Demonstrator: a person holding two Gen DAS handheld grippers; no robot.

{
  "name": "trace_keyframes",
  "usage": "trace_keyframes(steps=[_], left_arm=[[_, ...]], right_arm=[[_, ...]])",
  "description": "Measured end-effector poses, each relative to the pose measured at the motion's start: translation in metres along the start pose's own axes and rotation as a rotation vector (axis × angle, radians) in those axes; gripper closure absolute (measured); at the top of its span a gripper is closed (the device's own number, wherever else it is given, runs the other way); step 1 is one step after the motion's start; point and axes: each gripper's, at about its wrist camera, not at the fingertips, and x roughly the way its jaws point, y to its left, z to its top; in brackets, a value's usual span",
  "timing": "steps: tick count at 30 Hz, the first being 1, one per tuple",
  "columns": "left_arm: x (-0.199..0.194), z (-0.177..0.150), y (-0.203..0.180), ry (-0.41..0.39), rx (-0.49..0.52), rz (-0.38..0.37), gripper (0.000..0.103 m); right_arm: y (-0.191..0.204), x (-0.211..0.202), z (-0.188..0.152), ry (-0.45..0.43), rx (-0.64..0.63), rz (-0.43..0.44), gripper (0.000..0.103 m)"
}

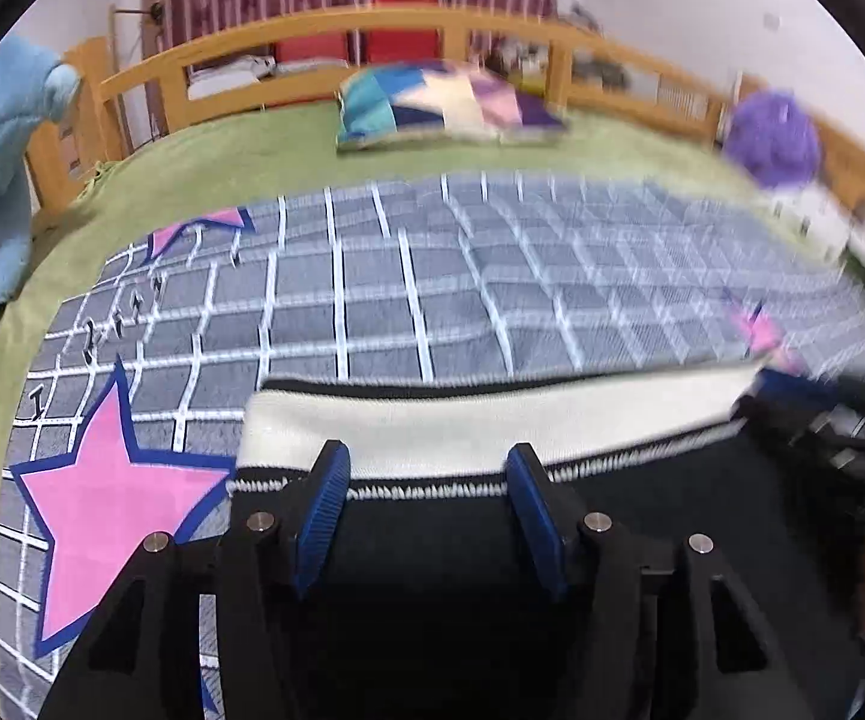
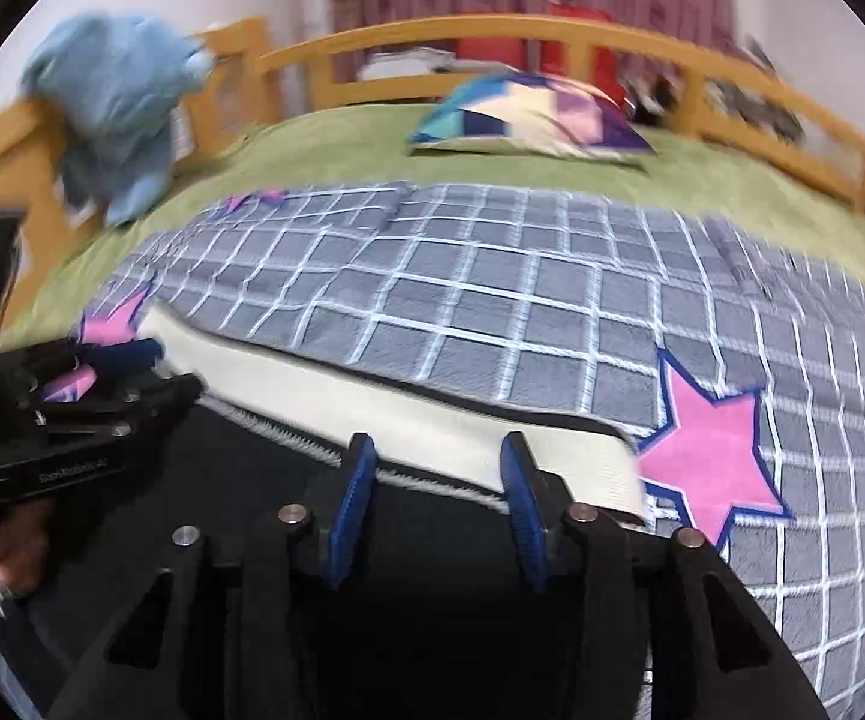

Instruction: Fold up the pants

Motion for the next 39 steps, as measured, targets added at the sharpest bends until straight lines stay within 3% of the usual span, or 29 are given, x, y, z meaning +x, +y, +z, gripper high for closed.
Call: trace_keyframes(steps=[5, 10, 12, 20, 24, 26, 28, 30, 34, 39], left_arm=[[-0.008, -0.010, -0.004, 0.033, 0.010, 0.021, 0.050], [-0.048, -0.035, -0.003, 0.060, 0.072, 0.076, 0.049], [-0.058, -0.056, 0.006, 0.128, 0.021, 0.011, 0.049], [-0.119, -0.125, 0.004, 0.136, -0.077, -0.016, 0.049], [-0.157, -0.132, -0.007, 0.140, -0.088, -0.046, 0.051], [-0.185, -0.130, -0.009, 0.097, -0.068, -0.064, 0.051], [-0.214, -0.123, -0.017, 0.047, -0.014, -0.016, 0.049], [-0.240, -0.118, -0.020, 0.025, -0.034, -0.038, 0.049], [-0.269, -0.115, -0.027, 0.014, -0.106, -0.094, 0.048], [-0.285, -0.128, -0.037, 0.004, -0.158, -0.046, 0.045]], right_arm=[[0.008, -0.009, -0.006, -0.029, -0.030, -0.051, 0.064], [0.008, -0.042, -0.030, -0.028, -0.040, -0.097, 0.061], [0.004, -0.056, -0.044, -0.019, -0.016, -0.089, 0.061], [0.010, -0.119, -0.122, 0.028, 0.090, -0.053, 0.061], [0.028, -0.140, -0.151, 0.072, 0.049, -0.095, 0.061], [0.039, -0.160, -0.161, 0.059, 0.035, -0.121, 0.064], [0.048, -0.186, -0.167, 0.031, 0.039, -0.096, 0.064], [0.054, -0.214, -0.169, -0.018, 0.061, -0.088, 0.064], [0.063, -0.259, -0.167, -0.077, 0.100, -0.080, 0.056], [0.075, -0.295, -0.171, -0.098, 0.087, -0.136, 0.043]])
